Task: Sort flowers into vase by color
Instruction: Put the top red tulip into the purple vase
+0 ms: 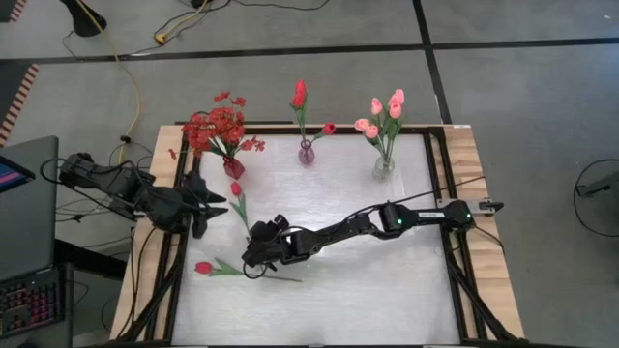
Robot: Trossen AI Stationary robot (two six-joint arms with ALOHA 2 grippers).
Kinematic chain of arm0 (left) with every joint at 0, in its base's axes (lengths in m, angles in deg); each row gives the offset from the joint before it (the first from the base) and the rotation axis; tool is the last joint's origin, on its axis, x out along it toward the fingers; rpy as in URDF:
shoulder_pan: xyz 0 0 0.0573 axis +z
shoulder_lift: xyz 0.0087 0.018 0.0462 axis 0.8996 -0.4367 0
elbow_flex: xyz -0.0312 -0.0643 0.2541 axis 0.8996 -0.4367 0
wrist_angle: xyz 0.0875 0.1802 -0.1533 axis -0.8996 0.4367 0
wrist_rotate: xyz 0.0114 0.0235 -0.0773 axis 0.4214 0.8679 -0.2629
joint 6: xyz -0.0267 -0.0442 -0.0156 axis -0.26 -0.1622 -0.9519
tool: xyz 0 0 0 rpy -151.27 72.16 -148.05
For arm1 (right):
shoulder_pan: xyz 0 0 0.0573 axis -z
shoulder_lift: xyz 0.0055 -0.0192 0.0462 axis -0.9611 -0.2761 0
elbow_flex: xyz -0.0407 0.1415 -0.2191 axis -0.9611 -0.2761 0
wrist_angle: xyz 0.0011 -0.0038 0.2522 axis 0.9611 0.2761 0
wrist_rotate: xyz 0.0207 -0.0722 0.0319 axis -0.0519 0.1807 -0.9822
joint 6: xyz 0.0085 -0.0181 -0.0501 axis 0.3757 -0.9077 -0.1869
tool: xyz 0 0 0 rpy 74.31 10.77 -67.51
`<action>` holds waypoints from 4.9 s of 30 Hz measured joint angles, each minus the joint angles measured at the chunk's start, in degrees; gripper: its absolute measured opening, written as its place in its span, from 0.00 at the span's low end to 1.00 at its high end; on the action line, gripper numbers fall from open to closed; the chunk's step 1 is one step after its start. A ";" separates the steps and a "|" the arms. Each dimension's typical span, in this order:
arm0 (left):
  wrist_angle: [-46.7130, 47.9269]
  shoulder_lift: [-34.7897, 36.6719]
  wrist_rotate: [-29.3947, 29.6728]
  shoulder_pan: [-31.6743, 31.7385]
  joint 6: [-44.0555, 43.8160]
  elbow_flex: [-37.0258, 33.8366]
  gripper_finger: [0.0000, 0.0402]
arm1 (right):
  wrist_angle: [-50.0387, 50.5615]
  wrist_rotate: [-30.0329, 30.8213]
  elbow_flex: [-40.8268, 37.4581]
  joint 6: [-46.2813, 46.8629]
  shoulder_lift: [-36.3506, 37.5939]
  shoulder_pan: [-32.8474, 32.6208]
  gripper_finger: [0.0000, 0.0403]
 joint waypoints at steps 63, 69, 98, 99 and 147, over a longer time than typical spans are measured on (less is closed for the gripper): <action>-26.62 3.10 -7.78 3.02 18.51 -8.50 0.35 | -3.07 -15.29 -31.17 -10.98 27.23 2.74 0.18; -26.96 3.10 -7.88 4.54 19.91 -8.50 0.35 | -6.37 -15.32 -31.19 -13.83 22.84 2.71 0.38; -27.17 3.08 -10.31 5.68 22.90 -8.50 0.35 | -4.06 -13.01 -30.90 -0.91 17.74 0.95 0.04; -27.15 3.07 -10.34 5.68 22.84 -8.50 0.35 | -3.53 -13.35 -30.95 -0.84 18.29 0.95 0.04; -105.77 -28.50 -22.34 16.70 19.69 -24.95 0.35 | -73.69 -18.48 -74.59 -25.76 59.05 3.20 0.04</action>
